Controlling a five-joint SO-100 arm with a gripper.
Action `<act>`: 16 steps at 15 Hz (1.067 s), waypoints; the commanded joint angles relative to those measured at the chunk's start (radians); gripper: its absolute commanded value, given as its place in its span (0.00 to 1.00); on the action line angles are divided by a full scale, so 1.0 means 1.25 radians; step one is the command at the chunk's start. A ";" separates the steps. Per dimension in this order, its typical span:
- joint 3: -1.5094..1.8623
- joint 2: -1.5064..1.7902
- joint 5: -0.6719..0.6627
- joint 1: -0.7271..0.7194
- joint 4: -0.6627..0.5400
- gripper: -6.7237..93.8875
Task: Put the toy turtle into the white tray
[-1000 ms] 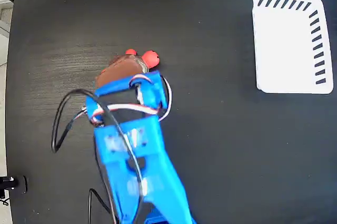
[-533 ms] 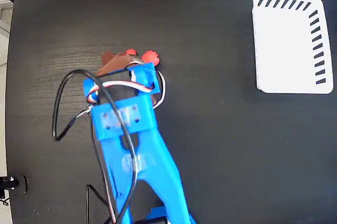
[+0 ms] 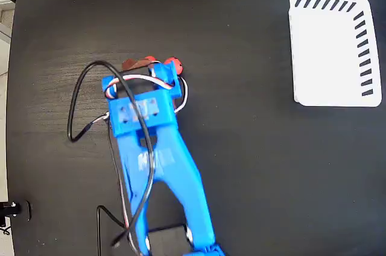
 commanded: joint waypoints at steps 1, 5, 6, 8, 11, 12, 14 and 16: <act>-0.050 0.009 -0.007 -0.015 -0.015 0.65; -0.050 -0.038 0.002 -0.025 -0.060 0.65; -0.050 -0.045 0.004 -0.027 -0.064 0.65; -0.050 -0.053 0.005 -0.027 -0.070 0.65; -0.050 -0.053 0.013 -0.029 -0.074 0.41; -0.050 -0.050 0.023 -0.029 -0.075 0.29; -0.054 -0.038 0.038 -0.023 -0.082 0.09; -0.074 -0.007 0.044 -0.012 -0.074 0.07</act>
